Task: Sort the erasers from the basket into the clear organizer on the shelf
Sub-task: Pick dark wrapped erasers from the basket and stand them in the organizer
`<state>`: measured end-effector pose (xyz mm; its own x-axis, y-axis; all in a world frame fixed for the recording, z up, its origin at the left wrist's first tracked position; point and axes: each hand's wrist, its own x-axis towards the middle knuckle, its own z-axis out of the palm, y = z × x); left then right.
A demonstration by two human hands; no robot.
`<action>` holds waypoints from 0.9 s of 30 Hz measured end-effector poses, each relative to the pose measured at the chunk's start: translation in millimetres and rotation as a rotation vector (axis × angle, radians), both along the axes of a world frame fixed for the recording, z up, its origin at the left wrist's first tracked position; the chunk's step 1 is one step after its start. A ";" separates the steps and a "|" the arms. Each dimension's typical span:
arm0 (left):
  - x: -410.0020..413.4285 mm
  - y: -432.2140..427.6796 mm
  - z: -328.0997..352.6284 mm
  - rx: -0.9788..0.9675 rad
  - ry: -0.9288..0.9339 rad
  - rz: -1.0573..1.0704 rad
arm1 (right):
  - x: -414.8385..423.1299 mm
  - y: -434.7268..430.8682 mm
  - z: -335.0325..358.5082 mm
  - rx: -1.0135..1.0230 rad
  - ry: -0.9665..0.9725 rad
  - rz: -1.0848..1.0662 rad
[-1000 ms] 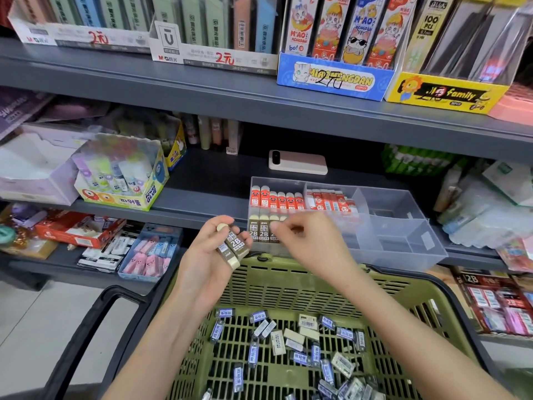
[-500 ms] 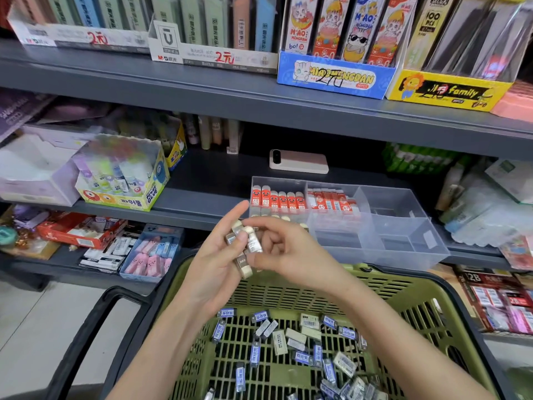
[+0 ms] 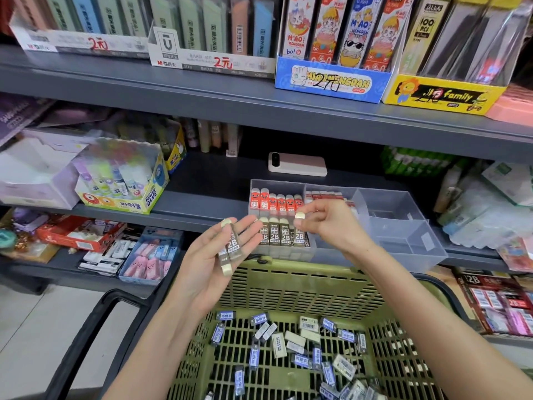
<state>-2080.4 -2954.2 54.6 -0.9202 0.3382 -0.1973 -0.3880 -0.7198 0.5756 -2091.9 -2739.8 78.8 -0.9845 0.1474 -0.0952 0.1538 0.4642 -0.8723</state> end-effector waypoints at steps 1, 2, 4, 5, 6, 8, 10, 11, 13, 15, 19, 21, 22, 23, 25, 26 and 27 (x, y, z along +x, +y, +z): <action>-0.6 -0.3 -0.3 -0.001 -0.004 0.002 | 0.0 -1.2 -3.7 0.007 0.010 -0.005; -1.1 -0.6 -0.7 -0.003 -0.005 0.005 | 0.2 -1.9 -6.9 0.037 0.028 -0.015; -1.9 -0.8 -1.5 -0.007 -0.003 0.008 | 0.8 -1.7 -10.8 0.144 0.061 -0.040; -2.2 -0.8 -2.1 -0.011 -0.005 0.011 | 0.8 -1.0 -12.1 0.170 0.063 -0.048; -2.6 -1.0 -2.8 -0.019 -0.007 0.018 | 1.1 -1.4 -12.4 0.176 0.061 -0.047; -3.1 -0.8 -3.9 -0.040 -0.003 0.034 | 1.4 -4.9 -13.5 0.233 0.068 -0.042; -3.3 -0.2 -4.2 -0.057 0.001 0.050 | 2.1 -9.6 -15.5 0.417 0.102 -0.035; -3.5 0.2 -4.0 -0.071 0.006 0.060 | 2.9 -12.1 -15.8 0.516 0.127 -0.024; -3.7 1.1 -3.1 -0.111 0.017 0.086 | 5.0 -15.5 -14.5 0.653 0.161 0.003; -2.9 2.3 -2.1 -0.140 0.021 0.104 | 8.0 -16.8 -10.6 0.765 0.185 0.017; 1.8 8.6 3.8 -0.142 0.035 0.094 | 26.3 -31.1 8.4 0.517 0.357 0.061; 4.6 14.0 8.2 -0.160 0.070 0.073 | 37.9 -46.8 19.5 0.147 0.290 0.183; 5.7 16.7 10.3 -0.185 0.093 0.061 | 41.6 -53.3 22.0 0.035 0.252 0.207; 6.6 19.4 12.6 -0.211 0.113 0.048 | 43.5 -57.5 22.7 -0.031 0.226 0.204; 7.3 24.0 17.2 -0.237 0.132 0.014 | 45.1 -60.8 23.6 -0.089 0.195 0.177; 7.7 26.4 19.5 -0.229 0.141 -0.008 | 45.3 -61.1 23.6 -0.108 0.187 0.168; 8.2 28.7 21.6 -0.213 0.149 -0.033 | 45.8 -60.4 22.7 -0.122 0.184 0.168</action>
<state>-2072.1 -2925.5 76.3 -0.9337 0.3338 -0.1299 -0.3084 -0.5650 0.7653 -2046.2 -2800.3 101.5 -0.9966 -0.0214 0.0800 -0.0824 0.3596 -0.9295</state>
